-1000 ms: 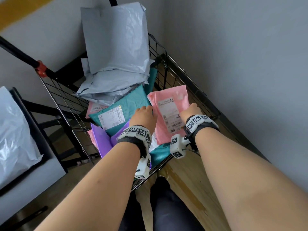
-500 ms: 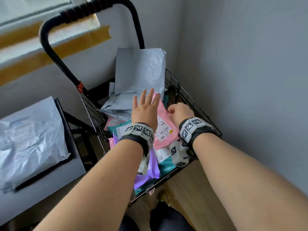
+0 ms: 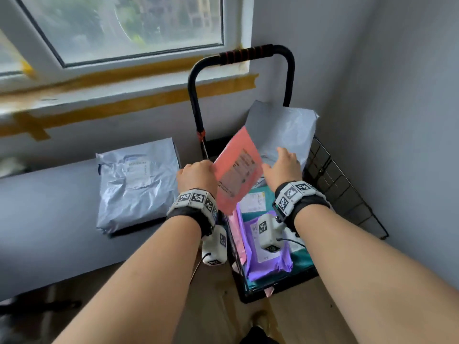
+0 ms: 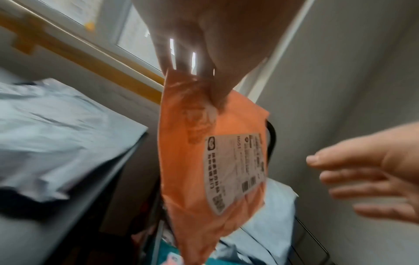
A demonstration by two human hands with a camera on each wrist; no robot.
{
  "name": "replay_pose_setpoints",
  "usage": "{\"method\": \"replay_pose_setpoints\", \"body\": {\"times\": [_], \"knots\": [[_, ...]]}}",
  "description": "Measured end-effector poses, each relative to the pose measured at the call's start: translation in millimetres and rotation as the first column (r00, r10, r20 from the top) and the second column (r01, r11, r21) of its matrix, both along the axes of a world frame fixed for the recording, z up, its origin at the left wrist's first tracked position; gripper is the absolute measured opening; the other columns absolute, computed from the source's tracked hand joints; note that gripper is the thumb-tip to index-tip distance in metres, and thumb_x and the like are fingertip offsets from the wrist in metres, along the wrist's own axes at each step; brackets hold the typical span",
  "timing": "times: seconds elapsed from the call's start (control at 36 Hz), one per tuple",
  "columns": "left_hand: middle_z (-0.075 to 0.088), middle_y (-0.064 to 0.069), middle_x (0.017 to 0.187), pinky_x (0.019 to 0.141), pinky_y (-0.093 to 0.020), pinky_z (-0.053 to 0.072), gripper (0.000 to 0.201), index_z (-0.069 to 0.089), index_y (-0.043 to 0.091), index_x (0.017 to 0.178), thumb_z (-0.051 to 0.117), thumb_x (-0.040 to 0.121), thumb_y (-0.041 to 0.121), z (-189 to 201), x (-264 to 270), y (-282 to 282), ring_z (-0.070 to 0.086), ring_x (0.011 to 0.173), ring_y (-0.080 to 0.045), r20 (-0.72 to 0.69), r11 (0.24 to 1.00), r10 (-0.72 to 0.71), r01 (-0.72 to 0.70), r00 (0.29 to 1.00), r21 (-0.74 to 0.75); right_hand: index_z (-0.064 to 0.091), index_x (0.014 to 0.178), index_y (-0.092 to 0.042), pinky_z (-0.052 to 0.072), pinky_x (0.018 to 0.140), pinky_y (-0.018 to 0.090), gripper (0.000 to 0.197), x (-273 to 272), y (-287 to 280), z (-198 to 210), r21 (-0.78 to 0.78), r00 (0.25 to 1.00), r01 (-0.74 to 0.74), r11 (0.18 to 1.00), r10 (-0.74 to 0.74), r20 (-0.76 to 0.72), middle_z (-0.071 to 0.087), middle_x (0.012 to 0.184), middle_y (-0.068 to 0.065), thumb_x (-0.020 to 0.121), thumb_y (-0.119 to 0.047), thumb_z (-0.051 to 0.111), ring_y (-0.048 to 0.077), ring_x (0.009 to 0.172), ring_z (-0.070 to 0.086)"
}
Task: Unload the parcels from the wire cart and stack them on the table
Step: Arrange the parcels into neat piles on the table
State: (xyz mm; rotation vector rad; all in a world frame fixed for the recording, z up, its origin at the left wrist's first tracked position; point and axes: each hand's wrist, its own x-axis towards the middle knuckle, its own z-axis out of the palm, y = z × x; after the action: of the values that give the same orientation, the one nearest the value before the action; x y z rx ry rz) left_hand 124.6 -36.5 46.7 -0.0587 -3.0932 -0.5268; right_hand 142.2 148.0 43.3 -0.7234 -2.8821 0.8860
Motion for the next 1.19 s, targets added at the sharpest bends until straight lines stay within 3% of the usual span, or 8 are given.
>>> {"method": "replay_pose_setpoints", "body": {"times": [0.14, 0.25, 0.36, 0.44, 0.61, 0.75, 0.92, 1.19], "knots": [[0.067, -0.012, 0.106, 0.089, -0.035, 0.046, 0.026, 0.067, 0.018, 0.104, 0.043, 0.092, 0.018, 14, 22, -93, 0.060, 0.100, -0.033, 0.081, 0.920, 0.239, -0.252, 0.968, 0.299, 0.048, 0.133, -0.013, 0.040, 0.102, 0.038, 0.048, 3, -95, -3, -0.218, 0.988, -0.011, 0.976, 0.044, 0.149, 0.052, 0.135, 0.015, 0.091, -0.036, 0.053, 0.033, 0.124, 0.050], [0.064, -0.014, 0.089, 0.070, -0.027, 0.040, 0.021, 0.066, 0.007, 0.092, 0.046, 0.090, 0.016, 16, 47, -168, 0.056, 0.083, -0.030, 0.112, 0.777, 0.375, -0.378, 0.920, 0.503, 0.053, 0.074, -0.011, 0.037, 0.075, 0.030, 0.033, 15, -177, -7, -0.302, 0.948, -0.132, 0.944, 0.210, 0.239, 0.058, 0.094, 0.018, 0.092, -0.038, 0.046, 0.028, 0.084, 0.052], [0.058, -0.009, 0.082, 0.063, -0.023, 0.030, 0.015, 0.065, 0.008, 0.087, 0.052, 0.091, 0.014, 15, 71, -245, 0.050, 0.078, -0.024, 0.122, 0.665, 0.470, -0.441, 0.874, 0.602, 0.066, 0.096, -0.005, 0.051, 0.082, 0.036, 0.042, 20, -261, -24, -0.392, 0.899, -0.222, 0.893, 0.344, 0.273, 0.068, 0.099, 0.016, 0.085, -0.041, 0.048, 0.030, 0.086, 0.064], [0.056, -0.007, 0.080, 0.058, -0.021, 0.027, 0.012, 0.066, 0.007, 0.089, 0.055, 0.091, 0.012, 16, 90, -298, 0.049, 0.076, -0.020, 0.131, 0.598, 0.522, -0.471, 0.843, 0.649, 0.065, 0.081, -0.007, 0.050, 0.065, 0.026, 0.026, 37, -319, -11, -0.464, 0.868, -0.276, 0.842, 0.425, 0.255, 0.067, 0.081, 0.011, 0.090, -0.030, 0.054, 0.021, 0.067, 0.063], [0.061, -0.004, 0.074, 0.063, -0.025, 0.041, 0.010, 0.063, 0.016, 0.081, 0.056, 0.088, 0.013, 2, 119, -389, 0.059, 0.074, -0.028, 0.207, 0.503, 0.615, -0.580, 0.761, 0.641, 0.071, 0.092, 0.005, 0.043, 0.065, 0.027, 0.019, 50, -407, -4, -0.453, 0.863, -0.352, 0.819, 0.472, 0.183, 0.063, 0.078, 0.011, 0.079, -0.009, 0.069, 0.019, 0.071, 0.055], [0.069, -0.007, 0.095, 0.073, -0.027, 0.044, 0.020, 0.069, 0.017, 0.101, 0.051, 0.092, 0.016, -9, 128, -442, 0.060, 0.086, -0.028, 0.218, 0.476, 0.705, -0.678, 0.675, 0.560, 0.058, 0.062, -0.016, 0.039, 0.054, 0.023, 0.021, 39, -458, -3, -0.384, 0.812, -0.439, 0.812, 0.542, 0.216, 0.059, 0.070, 0.004, 0.076, -0.005, 0.070, 0.020, 0.071, 0.054], [0.070, -0.008, 0.105, 0.078, -0.029, 0.044, 0.024, 0.071, 0.020, 0.106, 0.050, 0.093, 0.022, -14, 115, -492, 0.061, 0.097, -0.030, 0.209, 0.438, 0.803, -0.790, 0.559, 0.429, 0.060, 0.060, -0.020, 0.046, 0.064, 0.025, 0.021, 3, -518, -6, -0.344, 0.751, -0.533, 0.773, 0.619, 0.229, 0.065, 0.072, 0.002, 0.073, -0.009, 0.072, 0.019, 0.070, 0.059], [0.061, -0.007, 0.124, 0.091, -0.032, 0.044, 0.036, 0.056, 0.017, 0.123, 0.054, 0.088, 0.010, -25, 71, -573, 0.057, 0.112, -0.029, 0.293, 0.312, 0.853, -0.873, 0.431, 0.376, 0.070, 0.083, -0.015, 0.045, 0.069, 0.023, 0.003, -65, -611, -26, -0.323, 0.637, -0.643, 0.695, 0.719, 0.278, 0.067, 0.084, 0.005, 0.082, -0.014, 0.067, 0.020, 0.080, 0.062]]}}
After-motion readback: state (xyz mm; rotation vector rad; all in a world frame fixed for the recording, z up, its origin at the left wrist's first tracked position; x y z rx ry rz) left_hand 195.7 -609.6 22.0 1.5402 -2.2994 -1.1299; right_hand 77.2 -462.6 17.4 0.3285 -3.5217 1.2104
